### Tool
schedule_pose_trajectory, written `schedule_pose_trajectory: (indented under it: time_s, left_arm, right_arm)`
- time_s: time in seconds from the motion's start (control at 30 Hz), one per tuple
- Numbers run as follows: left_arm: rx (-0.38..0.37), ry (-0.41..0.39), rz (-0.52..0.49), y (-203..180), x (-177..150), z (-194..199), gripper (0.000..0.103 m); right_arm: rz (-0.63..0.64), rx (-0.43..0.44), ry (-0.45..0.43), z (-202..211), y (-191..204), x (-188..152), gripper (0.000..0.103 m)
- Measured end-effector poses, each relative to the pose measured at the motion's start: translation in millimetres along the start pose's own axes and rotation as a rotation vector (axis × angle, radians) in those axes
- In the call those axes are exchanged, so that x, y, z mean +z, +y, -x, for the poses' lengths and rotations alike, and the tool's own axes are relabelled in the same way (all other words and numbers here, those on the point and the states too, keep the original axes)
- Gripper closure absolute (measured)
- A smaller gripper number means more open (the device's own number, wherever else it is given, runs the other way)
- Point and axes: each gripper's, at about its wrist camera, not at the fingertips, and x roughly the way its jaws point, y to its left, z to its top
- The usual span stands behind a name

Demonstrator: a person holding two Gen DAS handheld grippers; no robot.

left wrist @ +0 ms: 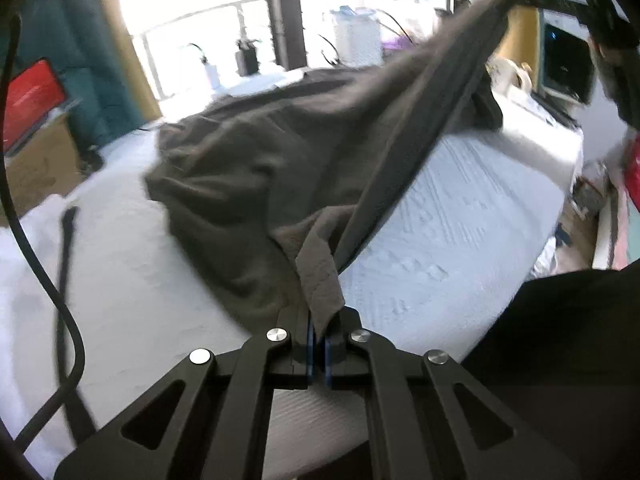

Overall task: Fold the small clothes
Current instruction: 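Grasp the shirt edge with the left gripper while the right gripper grasps another edge, then lift the shirt high with both grippers and shake it out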

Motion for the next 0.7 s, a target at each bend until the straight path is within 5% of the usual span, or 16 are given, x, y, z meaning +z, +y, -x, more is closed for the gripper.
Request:
schedule_pose_trajectory:
  time_s: [0.4, 0.7]
  left_arm:
    - [0.174, -0.315, 0.054, 35, 36, 124, 0.101]
    - [0.166, -0.509, 0.013, 23, 58, 191, 0.101]
  right_arm:
    - [-0.054, 0.003, -0.071, 53, 6, -17, 0.088]
    - [-0.054, -0.029, -0.159, 102, 6, -19, 0.089]
